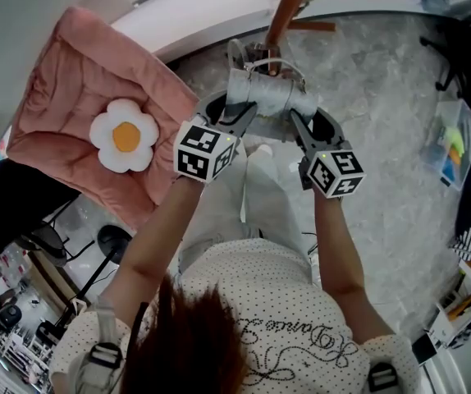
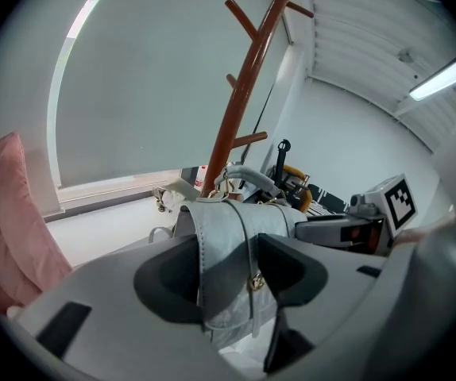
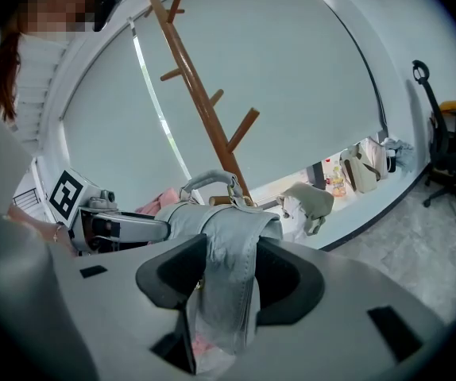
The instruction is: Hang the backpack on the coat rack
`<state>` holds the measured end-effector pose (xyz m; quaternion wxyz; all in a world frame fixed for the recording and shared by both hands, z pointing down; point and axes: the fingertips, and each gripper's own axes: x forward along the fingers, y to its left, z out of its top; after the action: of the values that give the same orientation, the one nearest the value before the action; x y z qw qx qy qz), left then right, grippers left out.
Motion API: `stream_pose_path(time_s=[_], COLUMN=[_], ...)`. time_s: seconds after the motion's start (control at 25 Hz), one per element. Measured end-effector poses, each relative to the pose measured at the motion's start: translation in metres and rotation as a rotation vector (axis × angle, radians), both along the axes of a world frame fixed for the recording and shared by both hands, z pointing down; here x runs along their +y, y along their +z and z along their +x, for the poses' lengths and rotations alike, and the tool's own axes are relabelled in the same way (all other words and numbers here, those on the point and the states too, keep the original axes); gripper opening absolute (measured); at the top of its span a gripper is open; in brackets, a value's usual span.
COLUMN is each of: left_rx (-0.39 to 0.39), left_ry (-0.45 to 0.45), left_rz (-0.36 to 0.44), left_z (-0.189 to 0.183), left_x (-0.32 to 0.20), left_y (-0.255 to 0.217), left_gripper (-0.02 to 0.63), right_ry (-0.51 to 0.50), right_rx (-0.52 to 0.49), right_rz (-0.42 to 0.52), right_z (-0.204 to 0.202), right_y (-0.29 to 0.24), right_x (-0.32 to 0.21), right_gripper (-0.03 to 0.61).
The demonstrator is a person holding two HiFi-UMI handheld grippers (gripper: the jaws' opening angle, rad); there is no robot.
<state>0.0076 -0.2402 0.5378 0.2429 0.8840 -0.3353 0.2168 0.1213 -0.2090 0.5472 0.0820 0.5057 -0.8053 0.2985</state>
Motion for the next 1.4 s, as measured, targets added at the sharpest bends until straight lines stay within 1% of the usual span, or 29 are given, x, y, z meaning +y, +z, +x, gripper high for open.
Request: stream_pose_path(time_s=[0.16,0.36,0.6,0.8,1.04,1.4], left_rx=[-0.013,-0.028,-0.067,-0.093,-0.095,-0.129], left_ry=[-0.014,-0.022,-0.028,-0.041,-0.05,-0.046], left_rz=[-0.024,-0.06,-0.11,-0.1,-0.107,-0.112], left_z=[0.001,-0.005,0.002,0.002,0.003,0.007], left_x=[-0.002,0.0,-0.006,-0.015,-0.027,-0.043], left_y=[0.016,0.026,0.057,0.066,0.077,0.089], left_gripper=[0.21,0.213,0.216,0.221,0.227,0.232], right_ry=[0.004,0.009,-0.007,0.004,0.016,0.022], right_rx=[0.005,0.009,-0.002,-0.015,0.028,0.056], right_rz=[-0.026,-0.057,-0.111,-0.135,-0.129,-0.135], right_z=[0.001,-0.004,0.004,0.004,0.007,0.013], right_y=[0.016,0.023,0.056,0.067,0.074,0.082], right_x=[-0.003,0.0,-0.009,-0.018,-0.03,-0.049], right_gripper=[0.193,0.193,0.195,0.195,0.198,0.202])
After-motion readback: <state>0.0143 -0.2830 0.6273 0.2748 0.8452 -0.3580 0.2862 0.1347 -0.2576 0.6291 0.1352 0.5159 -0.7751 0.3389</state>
